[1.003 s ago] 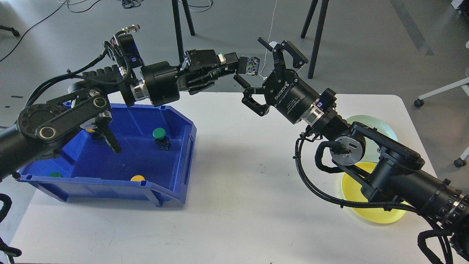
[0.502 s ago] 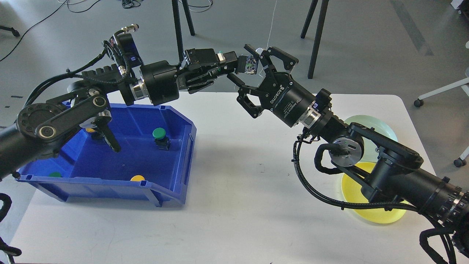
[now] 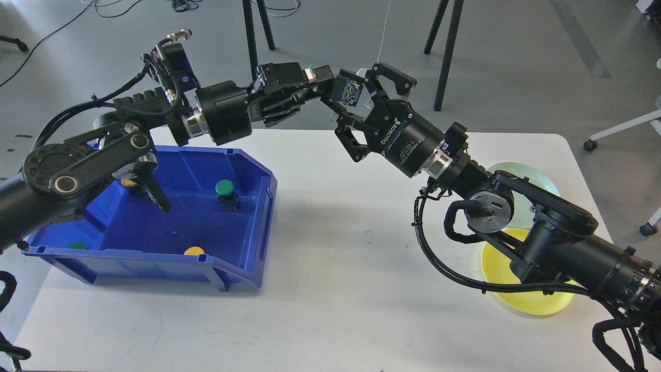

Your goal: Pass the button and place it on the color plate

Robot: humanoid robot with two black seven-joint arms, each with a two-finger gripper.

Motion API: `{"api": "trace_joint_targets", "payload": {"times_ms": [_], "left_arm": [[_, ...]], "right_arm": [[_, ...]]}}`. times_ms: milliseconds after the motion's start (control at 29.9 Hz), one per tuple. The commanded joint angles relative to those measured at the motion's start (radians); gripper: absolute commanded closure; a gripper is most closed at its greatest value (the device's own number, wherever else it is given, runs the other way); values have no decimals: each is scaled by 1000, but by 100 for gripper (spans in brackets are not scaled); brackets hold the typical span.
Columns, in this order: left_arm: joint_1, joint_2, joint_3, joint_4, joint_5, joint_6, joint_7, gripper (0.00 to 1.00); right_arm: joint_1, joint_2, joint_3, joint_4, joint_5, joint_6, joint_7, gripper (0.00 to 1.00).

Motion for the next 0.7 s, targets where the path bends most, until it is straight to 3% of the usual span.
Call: {"api": "trace_joint_targets", "payload": {"times_ms": [0,100,468,669], "left_arm": [[2,0,0,2,1,-1,1,68],[2,-1,-3,2,-4,-1,1,34],[4,-1,-3,5,-6,-1,1,26],[7,-1,-9,5,-9,-1,1,25]], "right_arm": [[2,-1,-3,-1,-3,0,0,97],[2,-4,-3,-1,-6,0,0,99],[-55,-98,-15,16,-6,-12,2,99],[-280,-161,274,24,52,-102,-1,99]]}}
